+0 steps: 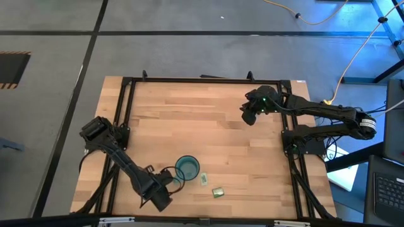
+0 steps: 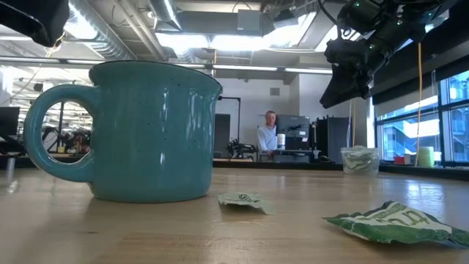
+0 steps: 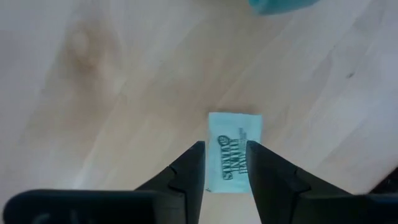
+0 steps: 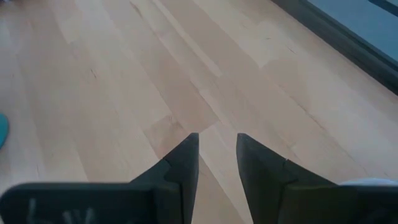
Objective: Pick and place items into bin
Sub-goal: Put the stevia packet into the transparent bin
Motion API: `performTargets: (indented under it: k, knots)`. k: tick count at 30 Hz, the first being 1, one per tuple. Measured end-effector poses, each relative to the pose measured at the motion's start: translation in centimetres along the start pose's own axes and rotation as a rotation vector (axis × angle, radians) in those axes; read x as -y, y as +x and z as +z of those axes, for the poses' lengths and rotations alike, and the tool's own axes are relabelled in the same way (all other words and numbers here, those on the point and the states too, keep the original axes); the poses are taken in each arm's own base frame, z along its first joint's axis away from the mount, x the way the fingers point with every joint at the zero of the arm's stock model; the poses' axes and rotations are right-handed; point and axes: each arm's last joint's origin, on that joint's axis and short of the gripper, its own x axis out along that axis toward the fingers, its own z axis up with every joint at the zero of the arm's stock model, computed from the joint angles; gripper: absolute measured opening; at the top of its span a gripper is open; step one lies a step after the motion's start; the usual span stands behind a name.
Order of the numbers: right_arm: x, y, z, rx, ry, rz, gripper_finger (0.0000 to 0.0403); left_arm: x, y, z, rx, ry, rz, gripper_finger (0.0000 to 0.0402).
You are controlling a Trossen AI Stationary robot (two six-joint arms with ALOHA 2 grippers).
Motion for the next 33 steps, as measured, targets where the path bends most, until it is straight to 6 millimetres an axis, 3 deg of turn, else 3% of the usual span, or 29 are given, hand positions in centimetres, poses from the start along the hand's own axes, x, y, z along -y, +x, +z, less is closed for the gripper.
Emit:
performTargets:
  k: [5, 16, 29, 33]
  knots:
    - [0.0, 0.0, 0.0, 0.000, -0.001, 0.000, 0.0112, 0.4, 0.2, 0.3, 0.007, -0.008, -0.029, 0.0115]
    - [0.0, 0.0, 0.0, -0.002, 0.001, 0.000, 0.0112, 0.7, 3.2, 0.9, -0.103, 0.037, 0.032, 0.0113]
    - [0.0, 0.0, 0.0, -0.001, -0.001, 0.000, 0.0112, 0.5, 3.2, 1.1, -0.120, 0.106, 0.034, 0.0014]
    - [0.0, 0.0, 0.0, -0.001, 0.001, 0.000, 0.0112, -0.2, 2.1, 1.0, -0.110, 0.109, 0.056, 0.0007]
